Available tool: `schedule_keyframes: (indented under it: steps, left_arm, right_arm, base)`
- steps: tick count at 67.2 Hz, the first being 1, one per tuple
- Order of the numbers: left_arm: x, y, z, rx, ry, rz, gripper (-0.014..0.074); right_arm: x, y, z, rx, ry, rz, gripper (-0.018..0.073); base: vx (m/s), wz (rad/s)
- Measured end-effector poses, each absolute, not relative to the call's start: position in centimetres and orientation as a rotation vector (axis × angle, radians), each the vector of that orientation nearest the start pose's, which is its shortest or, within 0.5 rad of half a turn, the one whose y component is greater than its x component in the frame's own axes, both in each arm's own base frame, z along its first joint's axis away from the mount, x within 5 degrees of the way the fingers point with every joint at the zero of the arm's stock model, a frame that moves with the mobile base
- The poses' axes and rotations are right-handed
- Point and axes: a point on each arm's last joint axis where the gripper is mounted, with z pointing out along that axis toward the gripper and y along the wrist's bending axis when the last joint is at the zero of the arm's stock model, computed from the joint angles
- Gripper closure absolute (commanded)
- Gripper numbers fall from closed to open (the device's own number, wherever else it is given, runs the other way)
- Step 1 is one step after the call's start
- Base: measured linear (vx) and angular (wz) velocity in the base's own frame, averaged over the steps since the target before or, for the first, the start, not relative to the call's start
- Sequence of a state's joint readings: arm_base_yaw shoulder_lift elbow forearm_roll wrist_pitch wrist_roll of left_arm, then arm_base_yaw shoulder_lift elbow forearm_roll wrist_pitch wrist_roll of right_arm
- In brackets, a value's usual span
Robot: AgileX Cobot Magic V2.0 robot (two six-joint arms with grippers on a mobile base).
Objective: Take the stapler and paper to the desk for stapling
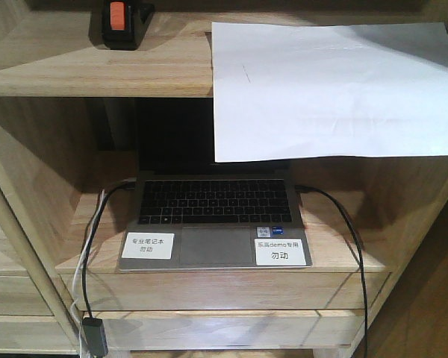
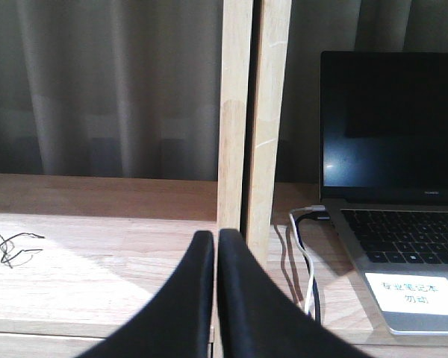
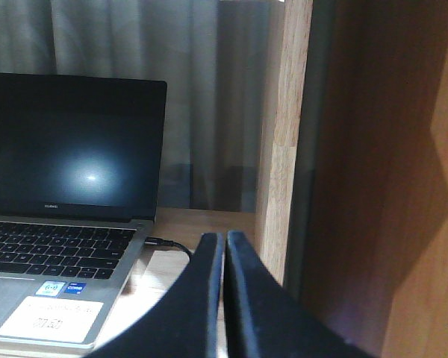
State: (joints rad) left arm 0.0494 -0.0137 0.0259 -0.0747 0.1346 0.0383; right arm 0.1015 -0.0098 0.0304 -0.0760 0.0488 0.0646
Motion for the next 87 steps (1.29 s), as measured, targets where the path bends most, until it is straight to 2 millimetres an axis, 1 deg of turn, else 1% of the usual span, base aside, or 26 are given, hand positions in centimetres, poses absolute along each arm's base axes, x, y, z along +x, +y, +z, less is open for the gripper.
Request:
schedule_keyframes:
  steps: [67, 71, 82, 87]
  left_arm:
    - [5.6, 0.2, 19.3, -0.063, 1.623, 0.002, 0.0603]
    - [5.6, 0.2, 19.6, -0.063, 1.595, 0.004, 0.0603]
    - [5.5, 0.4, 21.7, -0.07, 1.365, 0.015, 0.0603]
    - [5.3, 0.4, 22.5, -0.07, 1.31, 0.017, 0.0603]
  right_arm:
    - [5.7, 0.5, 19.9, -0.085, 1.551, 0.068, 0.0568]
    - [5.7, 0.5, 19.9, -0.085, 1.551, 0.068, 0.0568]
    - [5.7, 0.5, 19.9, -0.085, 1.551, 0.068, 0.0568]
    - [5.7, 0.5, 19.9, -0.085, 1.551, 0.068, 0.0568]
  base:
    - [0.0, 0.0]
    - [0.0, 0.0]
    - [0.0, 0.0]
    - [0.0, 0.0]
